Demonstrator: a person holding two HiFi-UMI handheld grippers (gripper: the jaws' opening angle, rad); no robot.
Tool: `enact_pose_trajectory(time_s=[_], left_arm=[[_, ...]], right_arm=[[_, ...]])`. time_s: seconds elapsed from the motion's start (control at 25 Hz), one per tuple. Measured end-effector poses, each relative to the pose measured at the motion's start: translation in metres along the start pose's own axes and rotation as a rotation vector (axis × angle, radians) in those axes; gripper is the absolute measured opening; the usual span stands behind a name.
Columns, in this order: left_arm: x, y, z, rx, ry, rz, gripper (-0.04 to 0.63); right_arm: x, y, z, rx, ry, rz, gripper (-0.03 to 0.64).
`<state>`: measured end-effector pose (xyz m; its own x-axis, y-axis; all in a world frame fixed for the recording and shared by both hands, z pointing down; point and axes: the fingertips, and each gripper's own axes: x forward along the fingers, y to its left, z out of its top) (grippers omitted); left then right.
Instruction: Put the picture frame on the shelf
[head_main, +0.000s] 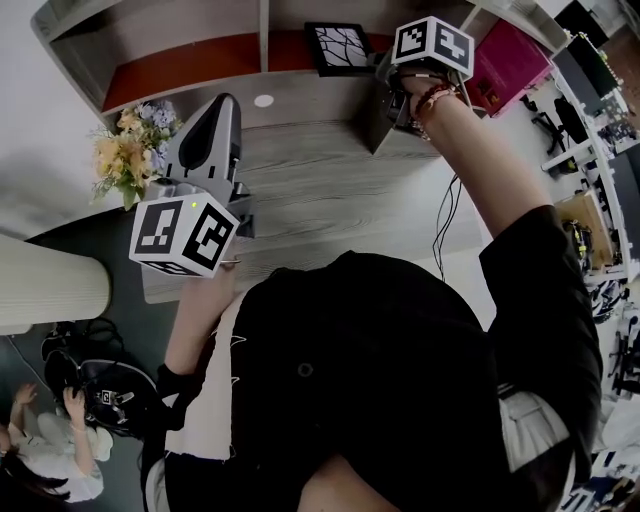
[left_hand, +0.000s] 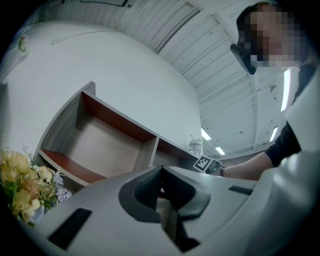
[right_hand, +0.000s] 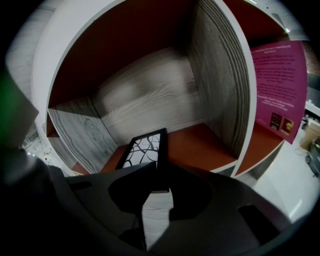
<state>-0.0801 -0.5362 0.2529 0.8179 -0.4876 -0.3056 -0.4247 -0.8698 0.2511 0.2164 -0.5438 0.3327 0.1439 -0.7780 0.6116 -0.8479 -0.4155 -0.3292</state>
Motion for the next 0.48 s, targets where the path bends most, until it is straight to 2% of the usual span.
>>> enact_pose_trajectory(time_s=[0.48], left_arm=[[-0.0078,0.0056,-0.0043,-0.014,0.011,0.010,0.011]], right_arm=[[0.0001,0.0011,0.0008,-0.010,0.001,-0.024,0.078]])
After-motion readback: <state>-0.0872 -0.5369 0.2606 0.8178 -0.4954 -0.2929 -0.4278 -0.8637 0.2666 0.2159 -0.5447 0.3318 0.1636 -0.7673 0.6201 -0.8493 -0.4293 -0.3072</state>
